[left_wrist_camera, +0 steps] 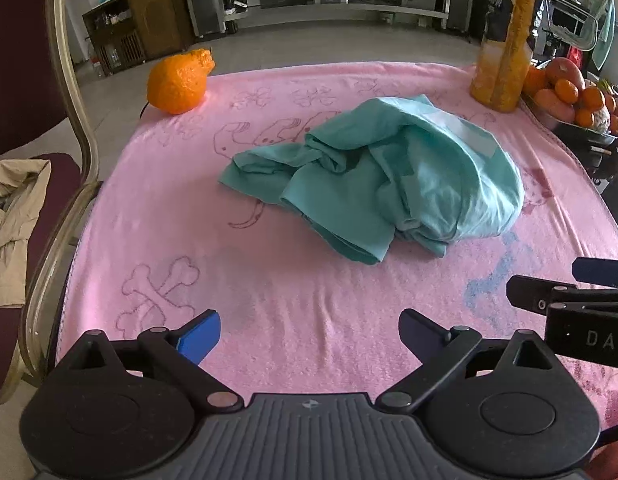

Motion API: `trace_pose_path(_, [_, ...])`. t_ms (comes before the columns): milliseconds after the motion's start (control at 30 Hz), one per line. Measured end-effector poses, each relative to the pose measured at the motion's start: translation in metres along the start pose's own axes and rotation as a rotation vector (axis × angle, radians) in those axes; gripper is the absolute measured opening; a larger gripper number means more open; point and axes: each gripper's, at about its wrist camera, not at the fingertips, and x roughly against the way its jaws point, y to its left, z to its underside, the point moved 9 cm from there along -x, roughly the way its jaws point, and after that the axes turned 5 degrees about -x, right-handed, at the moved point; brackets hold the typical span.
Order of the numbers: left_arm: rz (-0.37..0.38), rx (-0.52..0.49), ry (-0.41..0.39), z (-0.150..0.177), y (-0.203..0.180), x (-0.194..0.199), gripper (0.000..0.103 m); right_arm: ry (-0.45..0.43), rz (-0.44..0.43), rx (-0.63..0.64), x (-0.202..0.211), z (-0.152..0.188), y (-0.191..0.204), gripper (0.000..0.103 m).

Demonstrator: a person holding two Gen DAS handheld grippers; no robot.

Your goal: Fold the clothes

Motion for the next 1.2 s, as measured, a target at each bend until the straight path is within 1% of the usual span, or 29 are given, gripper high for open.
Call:
trace_pose_path(100, [0.021,0.011,-0.003,-0.0002,-0.0015,0.0013,0.097,0.002,0.004,-0.003,0.0015,0.0013,0.0023,0.074])
trace_pose_path(133, [0.028,0.015,-0.003,-0.0003,-0.0017,0.0017,0.097,0.003,-0.007,-0.018,-0.0003,0.0019,0.0011,0.075])
trace_pose_path(200, [0.047,0.024,0.02,-0.0021,0.0041,0.0015,0.097,0.013,-0.02,-0.033,-0.0007,0.0012,-0.0014,0.076])
trace_pose_path(267, [0.041,0.022,0.008,-0.0022,0.0052,0.0028,0.097,0.014,-0.018,-0.039,0.0015,0.0009,-0.0037,0.076])
trace_pose_path(400, [0.008,0.0,0.008,0.0022,-0.0008,-0.0002,0.098,0.018,-0.013,-0.03,-0.0007,0.0011,-0.0035,0.076])
trace_pose_path(733, [0.005,0.006,0.024,0.0041,0.0008,-0.0024,0.099,0.027,-0.009,-0.029,-0.0019,0.0019,-0.0045,0.077])
trace_pose_path(1200, [0.007,0.007,0.025,0.0061,-0.0006,-0.0036,0.099,0.037,-0.006,-0.029,-0.0028,0.0028,-0.0055,0.077])
